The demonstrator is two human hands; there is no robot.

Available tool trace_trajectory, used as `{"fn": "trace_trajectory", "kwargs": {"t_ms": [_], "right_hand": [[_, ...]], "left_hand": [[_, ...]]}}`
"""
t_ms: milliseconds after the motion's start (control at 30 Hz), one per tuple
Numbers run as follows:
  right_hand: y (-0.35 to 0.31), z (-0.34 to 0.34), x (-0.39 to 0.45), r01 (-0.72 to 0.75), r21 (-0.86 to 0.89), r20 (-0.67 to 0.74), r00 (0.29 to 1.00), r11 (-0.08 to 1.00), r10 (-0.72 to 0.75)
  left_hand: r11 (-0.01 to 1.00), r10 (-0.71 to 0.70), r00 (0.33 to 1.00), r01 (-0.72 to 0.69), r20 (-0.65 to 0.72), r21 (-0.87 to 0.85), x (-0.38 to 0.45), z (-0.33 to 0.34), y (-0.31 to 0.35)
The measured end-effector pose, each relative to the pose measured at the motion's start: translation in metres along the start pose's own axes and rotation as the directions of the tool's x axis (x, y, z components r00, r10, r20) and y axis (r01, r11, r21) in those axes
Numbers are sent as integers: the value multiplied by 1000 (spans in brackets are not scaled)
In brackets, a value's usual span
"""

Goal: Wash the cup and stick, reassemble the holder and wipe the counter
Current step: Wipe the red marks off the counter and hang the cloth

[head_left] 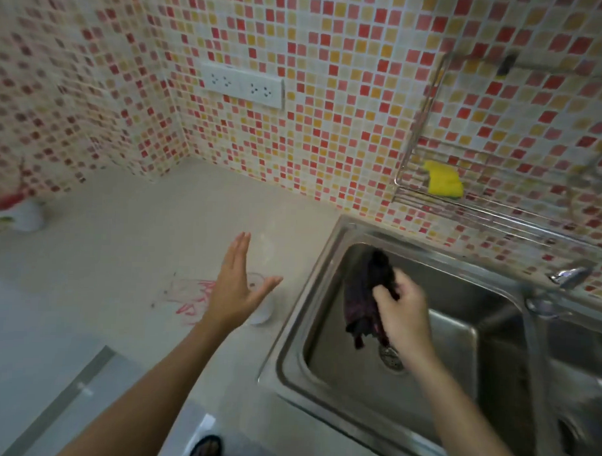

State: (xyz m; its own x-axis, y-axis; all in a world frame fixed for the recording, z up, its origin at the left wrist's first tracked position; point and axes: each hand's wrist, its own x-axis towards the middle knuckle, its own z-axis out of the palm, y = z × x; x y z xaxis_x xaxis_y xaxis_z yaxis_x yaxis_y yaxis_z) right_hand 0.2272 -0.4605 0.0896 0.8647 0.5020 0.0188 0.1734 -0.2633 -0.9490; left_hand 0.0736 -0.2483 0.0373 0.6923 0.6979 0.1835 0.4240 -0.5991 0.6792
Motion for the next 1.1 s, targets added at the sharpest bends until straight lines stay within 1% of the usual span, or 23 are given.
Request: {"fn": "trace_trajectory", "kwargs": {"t_ms": [67,100,167,267,300,333,367,467,533,567,667,767,800,867,933,1000,1067,1100], "right_hand": [[26,42,-11,-64,-82,70,995,995,70],[37,62,-17,-99,-128,99,989,987,112],[55,99,-32,-161,-222,110,976,962,189],[75,152,-57,-325,-331,54,931,886,361],[81,167,-64,-365,-375,36,913,852,407],[86,179,-69,-374,-436,5,909,819,418],[91,188,-73,-350,-505,-37,922,789,386],[107,210,-82,-234,-661,-133,972,713,196],[113,218,-86,-216,-690,-157,976,691,148],[116,222,-87,-194,-699,-139,981,688,135],[128,234,-87,-83,-761,-34,996,644,89],[131,242,-89,-49,-812,17,994,582,107],[130,245,-92,-32,-830,33,994,556,107],[123,259,-107,76,-851,133,988,520,73],[112,285,-128,240,-815,293,956,527,19],[102,320,-140,359,-760,412,911,542,-26],[94,357,-119,405,-710,468,883,577,-44],[92,374,-93,424,-703,469,880,571,-76]], "left_hand": [[987,-101,993,108,63,-118,-4,3,-27],[979,-127,987,140,96,-147,-6,7,-40],[972,-97,985,125,145,-199,-8,16,-65],[951,-19,976,85,216,-298,-8,26,-93],[942,-7,969,90,248,-324,-6,29,-101],[930,12,959,94,284,-357,-3,33,-107],[920,27,948,101,318,-379,0,36,-111],[900,61,930,107,363,-424,4,44,-124],[900,81,923,95,377,-426,6,47,-130],[897,93,917,92,388,-433,7,47,-132],[880,141,905,71,401,-470,16,41,-130],[856,182,923,20,338,-516,27,23,-118],[849,172,934,20,311,-528,32,13,-115],[845,126,959,29,252,-534,49,-9,-112],[857,72,986,17,152,-515,72,-34,-121],[869,39,998,-8,52,-494,96,-60,-140],[887,29,999,-33,-16,-460,112,-84,-162],[897,18,999,-35,-43,-442,117,-94,-173]]}}
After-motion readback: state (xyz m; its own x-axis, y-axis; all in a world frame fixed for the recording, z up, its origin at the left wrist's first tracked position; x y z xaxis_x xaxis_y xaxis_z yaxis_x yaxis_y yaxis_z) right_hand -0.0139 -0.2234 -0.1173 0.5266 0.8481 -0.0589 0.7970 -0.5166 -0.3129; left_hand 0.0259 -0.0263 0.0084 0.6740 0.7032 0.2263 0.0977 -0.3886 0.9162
